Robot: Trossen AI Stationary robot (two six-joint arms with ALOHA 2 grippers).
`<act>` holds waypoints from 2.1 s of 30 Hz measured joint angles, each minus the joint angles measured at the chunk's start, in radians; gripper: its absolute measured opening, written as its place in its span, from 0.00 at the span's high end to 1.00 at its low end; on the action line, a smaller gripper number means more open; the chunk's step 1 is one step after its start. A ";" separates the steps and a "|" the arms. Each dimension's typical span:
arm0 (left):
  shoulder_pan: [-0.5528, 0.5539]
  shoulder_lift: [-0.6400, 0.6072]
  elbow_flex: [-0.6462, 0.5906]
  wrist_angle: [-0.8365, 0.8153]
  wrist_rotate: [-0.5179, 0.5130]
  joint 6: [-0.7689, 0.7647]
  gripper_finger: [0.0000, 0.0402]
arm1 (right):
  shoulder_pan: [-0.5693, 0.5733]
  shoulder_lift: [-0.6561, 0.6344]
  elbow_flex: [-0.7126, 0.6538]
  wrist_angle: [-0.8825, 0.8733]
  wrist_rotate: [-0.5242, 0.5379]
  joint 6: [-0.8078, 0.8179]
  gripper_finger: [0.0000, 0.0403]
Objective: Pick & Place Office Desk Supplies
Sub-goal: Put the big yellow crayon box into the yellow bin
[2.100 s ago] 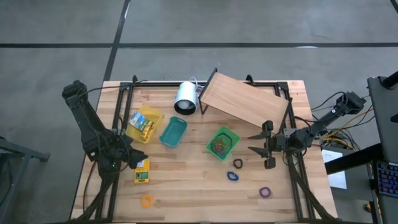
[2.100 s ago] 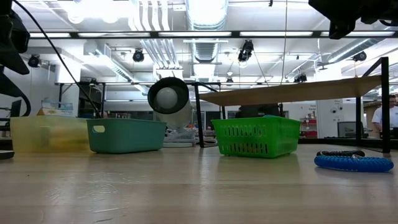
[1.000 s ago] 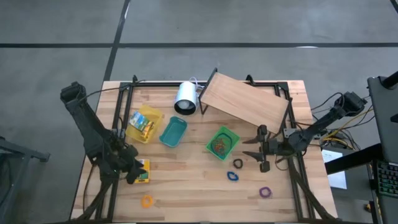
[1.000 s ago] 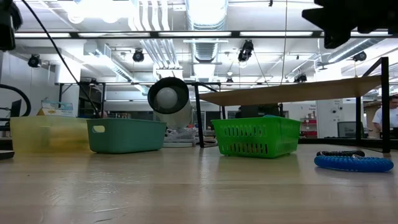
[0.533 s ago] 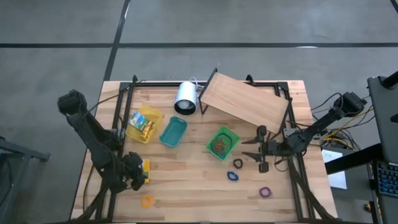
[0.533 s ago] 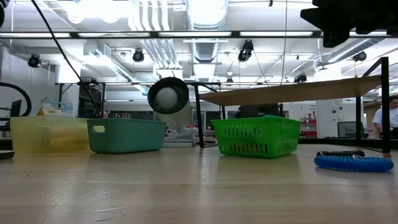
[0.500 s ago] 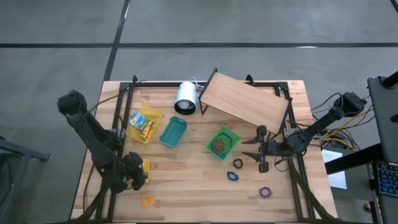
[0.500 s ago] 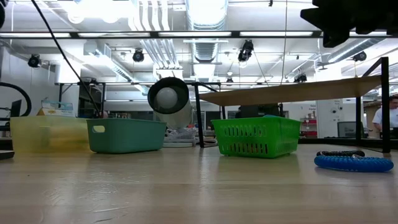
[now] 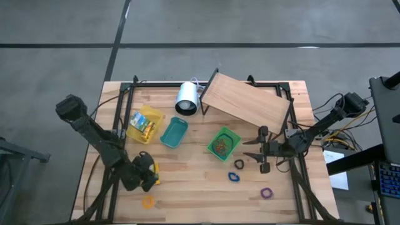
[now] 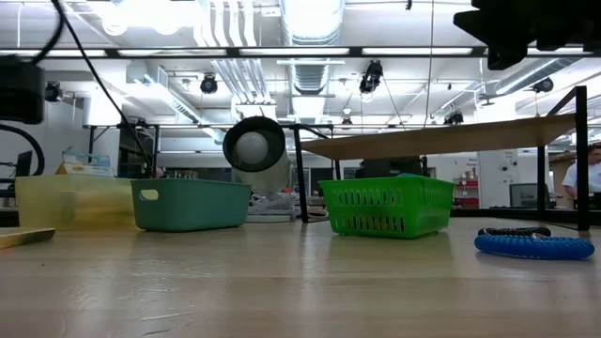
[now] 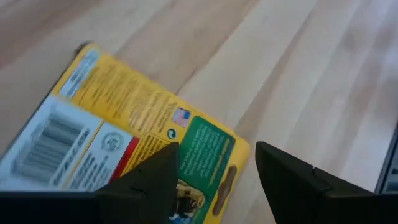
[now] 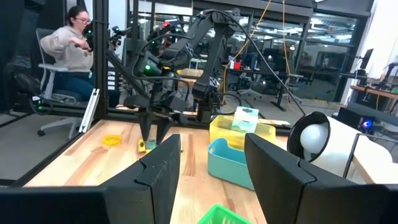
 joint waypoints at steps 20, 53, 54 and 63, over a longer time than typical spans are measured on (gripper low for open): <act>0.290 0.385 0.138 0.500 0.122 0.492 0.46 | -0.002 0.001 0.000 0.007 0.000 -0.006 0.56; 0.393 0.373 0.408 0.330 0.243 0.908 0.46 | -0.050 0.285 0.399 -0.301 -0.004 0.062 0.56; 0.393 0.367 0.408 0.305 0.247 0.883 0.46 | -0.055 0.319 0.448 -0.339 -0.003 0.069 0.56; 0.389 0.332 0.408 0.268 0.402 0.893 0.46 | -0.060 0.630 0.796 -0.537 -0.009 -0.002 0.56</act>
